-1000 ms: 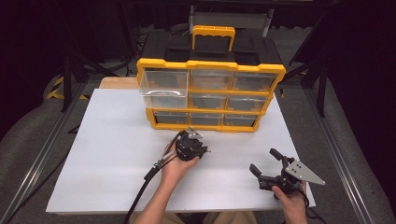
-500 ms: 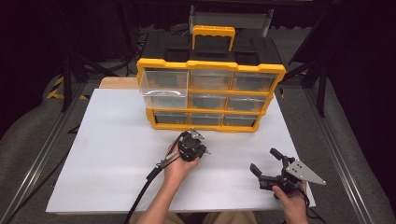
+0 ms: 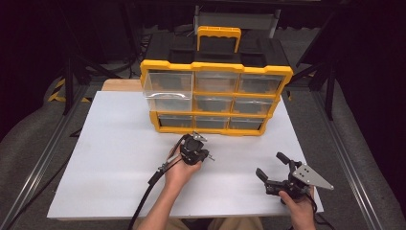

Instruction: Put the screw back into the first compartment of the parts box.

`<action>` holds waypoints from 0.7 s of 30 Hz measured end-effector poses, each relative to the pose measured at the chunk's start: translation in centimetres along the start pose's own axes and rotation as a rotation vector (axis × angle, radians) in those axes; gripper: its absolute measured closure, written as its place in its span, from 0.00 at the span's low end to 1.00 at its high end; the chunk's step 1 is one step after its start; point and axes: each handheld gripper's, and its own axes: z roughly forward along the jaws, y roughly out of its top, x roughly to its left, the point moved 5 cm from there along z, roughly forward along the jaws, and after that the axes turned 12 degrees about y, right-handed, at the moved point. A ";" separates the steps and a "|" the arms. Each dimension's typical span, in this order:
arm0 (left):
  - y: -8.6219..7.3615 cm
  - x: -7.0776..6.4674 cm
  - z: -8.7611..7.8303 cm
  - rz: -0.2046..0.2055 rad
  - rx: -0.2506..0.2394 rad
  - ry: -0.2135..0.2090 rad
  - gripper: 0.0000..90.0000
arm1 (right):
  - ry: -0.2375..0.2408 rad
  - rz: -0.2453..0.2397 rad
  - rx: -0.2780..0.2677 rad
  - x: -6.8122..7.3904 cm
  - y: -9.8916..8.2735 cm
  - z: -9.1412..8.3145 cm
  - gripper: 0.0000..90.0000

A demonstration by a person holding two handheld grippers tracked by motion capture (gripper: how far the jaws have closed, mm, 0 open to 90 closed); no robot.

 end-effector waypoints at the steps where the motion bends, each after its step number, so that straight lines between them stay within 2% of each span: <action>1: 0.0 0.0 -0.2 -0.004 -0.002 -0.006 0.98 | 0.000 0.000 0.000 0.0 0.0 0.0 0.03; 5: -0.1 0.3 -0.7 -0.005 0.009 -0.004 0.98 | 0.001 -0.009 0.000 0.0 0.0 0.0 0.03; 10: -0.3 0.5 -1.3 -0.008 0.030 -0.041 0.98 | 0.004 -0.002 0.002 0.1 0.0 0.1 0.03; 16: -0.4 0.6 -2.5 0.003 0.021 -0.079 0.98 | 0.004 -0.007 0.000 0.1 0.0 0.1 0.03; 21: -0.7 0.7 -3.6 0.005 0.035 -0.092 0.98 | 0.006 -0.007 0.005 0.1 0.0 0.1 0.03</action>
